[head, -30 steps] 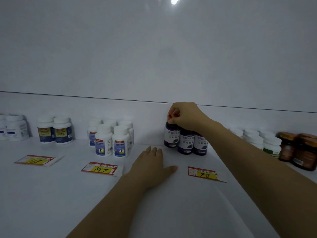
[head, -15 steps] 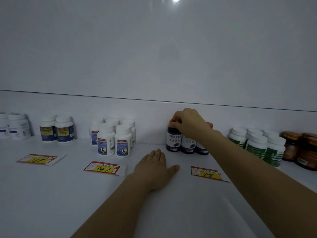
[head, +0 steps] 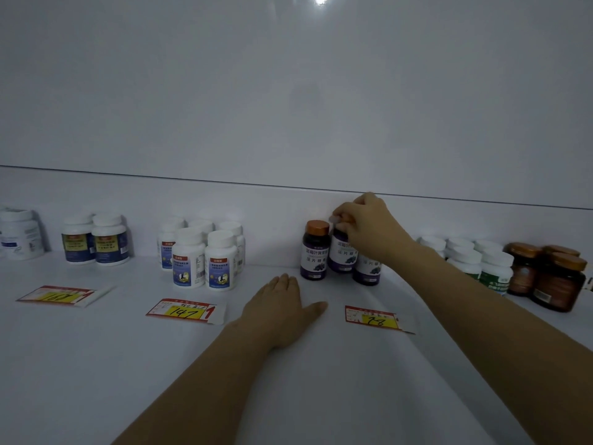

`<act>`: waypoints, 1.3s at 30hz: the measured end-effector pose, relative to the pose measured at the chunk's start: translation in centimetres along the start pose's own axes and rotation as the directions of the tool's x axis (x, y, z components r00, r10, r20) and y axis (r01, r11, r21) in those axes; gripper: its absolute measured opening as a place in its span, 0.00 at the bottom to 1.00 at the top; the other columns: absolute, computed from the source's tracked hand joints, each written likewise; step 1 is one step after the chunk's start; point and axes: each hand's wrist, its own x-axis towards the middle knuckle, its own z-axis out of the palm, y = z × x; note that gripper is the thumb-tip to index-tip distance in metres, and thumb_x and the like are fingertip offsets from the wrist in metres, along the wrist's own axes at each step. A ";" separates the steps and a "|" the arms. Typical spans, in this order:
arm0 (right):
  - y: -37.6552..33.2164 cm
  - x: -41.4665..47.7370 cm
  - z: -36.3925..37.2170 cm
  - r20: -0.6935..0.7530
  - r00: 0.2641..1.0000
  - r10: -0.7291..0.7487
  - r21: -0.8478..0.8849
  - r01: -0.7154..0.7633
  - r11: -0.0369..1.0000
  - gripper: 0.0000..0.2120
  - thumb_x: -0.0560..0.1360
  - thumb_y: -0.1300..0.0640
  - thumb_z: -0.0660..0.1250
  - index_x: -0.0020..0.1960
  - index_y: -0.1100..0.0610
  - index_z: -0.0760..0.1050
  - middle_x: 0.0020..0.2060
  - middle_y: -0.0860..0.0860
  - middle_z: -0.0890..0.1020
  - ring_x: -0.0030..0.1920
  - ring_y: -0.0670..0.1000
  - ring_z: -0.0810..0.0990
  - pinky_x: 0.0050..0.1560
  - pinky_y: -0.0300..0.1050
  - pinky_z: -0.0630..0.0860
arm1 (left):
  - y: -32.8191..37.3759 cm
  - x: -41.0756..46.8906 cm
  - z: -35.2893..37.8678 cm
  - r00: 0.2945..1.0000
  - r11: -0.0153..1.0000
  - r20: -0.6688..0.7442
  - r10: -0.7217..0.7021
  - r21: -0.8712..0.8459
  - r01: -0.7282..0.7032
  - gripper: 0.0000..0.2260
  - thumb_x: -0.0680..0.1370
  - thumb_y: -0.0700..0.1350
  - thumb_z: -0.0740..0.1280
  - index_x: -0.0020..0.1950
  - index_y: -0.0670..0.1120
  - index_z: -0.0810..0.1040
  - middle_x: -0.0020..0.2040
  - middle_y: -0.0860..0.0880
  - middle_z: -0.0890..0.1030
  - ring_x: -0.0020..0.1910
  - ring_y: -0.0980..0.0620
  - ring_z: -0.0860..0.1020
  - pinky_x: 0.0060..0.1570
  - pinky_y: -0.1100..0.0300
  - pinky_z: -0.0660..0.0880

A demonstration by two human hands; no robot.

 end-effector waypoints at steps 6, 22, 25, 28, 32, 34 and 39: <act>-2.0 -1.5 -4.9 -0.024 0.999 0.022 0.233 -0.015 0.972 0.15 0.76 0.49 0.66 0.62 0.51 0.74 0.54 0.51 0.78 0.52 0.48 0.76 0.47 0.35 0.71 | 1.6 -0.6 -1.7 0.971 0.898 -0.228 0.071 -0.409 -0.162 0.34 0.73 0.55 0.70 0.75 0.50 0.59 0.72 0.51 0.67 0.70 0.53 0.66 0.63 0.63 0.63; 0.1 -4.7 -1.3 0.125 0.974 0.190 0.775 -0.216 0.594 0.07 0.78 0.53 0.64 0.49 0.54 0.80 0.46 0.52 0.83 0.49 0.51 0.82 0.51 0.43 0.80 | 1.5 -0.3 -1.5 0.967 0.631 -0.149 0.208 -0.734 -0.249 0.16 0.68 0.41 0.76 0.51 0.54 0.77 0.42 0.59 0.82 0.40 0.68 0.79 0.38 0.77 0.73; 0.0 -4.8 -1.3 0.112 0.974 0.196 0.794 -0.206 0.572 0.08 0.78 0.52 0.64 0.50 0.53 0.80 0.47 0.52 0.83 0.51 0.52 0.82 0.54 0.47 0.79 | 1.7 -0.4 -1.6 0.964 0.619 -0.167 0.209 -0.740 -0.262 0.16 0.68 0.41 0.76 0.51 0.54 0.77 0.43 0.59 0.81 0.42 0.67 0.79 0.39 0.76 0.73; -0.7 -4.8 -1.3 0.117 0.973 0.199 0.796 -0.212 0.566 0.11 0.76 0.47 0.66 0.52 0.53 0.78 0.46 0.51 0.83 0.49 0.51 0.82 0.52 0.45 0.80 | 1.9 -0.3 -1.7 0.956 0.643 -0.217 0.197 -0.708 -0.293 0.17 0.67 0.42 0.77 0.51 0.54 0.76 0.44 0.59 0.81 0.45 0.64 0.79 0.45 0.71 0.75; -1.0 -4.7 -1.4 0.164 0.959 0.231 0.843 -0.257 0.471 0.13 0.73 0.50 0.70 0.53 0.56 0.76 0.46 0.54 0.84 0.49 0.55 0.82 0.52 0.49 0.80 | 2.4 -0.6 -1.9 0.955 0.643 -0.204 0.216 -0.706 -0.297 0.19 0.66 0.42 0.77 0.48 0.56 0.71 0.45 0.59 0.80 0.44 0.62 0.79 0.43 0.71 0.76; -1.0 -4.9 -1.6 0.194 0.962 0.195 0.925 -0.245 0.289 0.11 0.75 0.54 0.68 0.55 0.58 0.76 0.49 0.54 0.83 0.50 0.54 0.82 0.50 0.47 0.79 | 2.7 -1.0 -2.2 0.954 0.612 -0.143 0.263 -0.740 -0.280 0.17 0.68 0.43 0.76 0.49 0.56 0.73 0.45 0.57 0.82 0.44 0.61 0.80 0.41 0.72 0.75; -1.1 -5.1 -1.9 0.229 0.972 0.056 0.966 -0.234 0.112 0.16 0.79 0.57 0.59 0.63 0.63 0.73 0.55 0.56 0.82 0.56 0.54 0.80 0.59 0.50 0.77 | 3.2 -1.6 -2.2 0.952 0.562 -0.133 0.277 -0.781 -0.273 0.15 0.67 0.44 0.76 0.49 0.55 0.77 0.47 0.54 0.84 0.48 0.57 0.81 0.48 0.67 0.76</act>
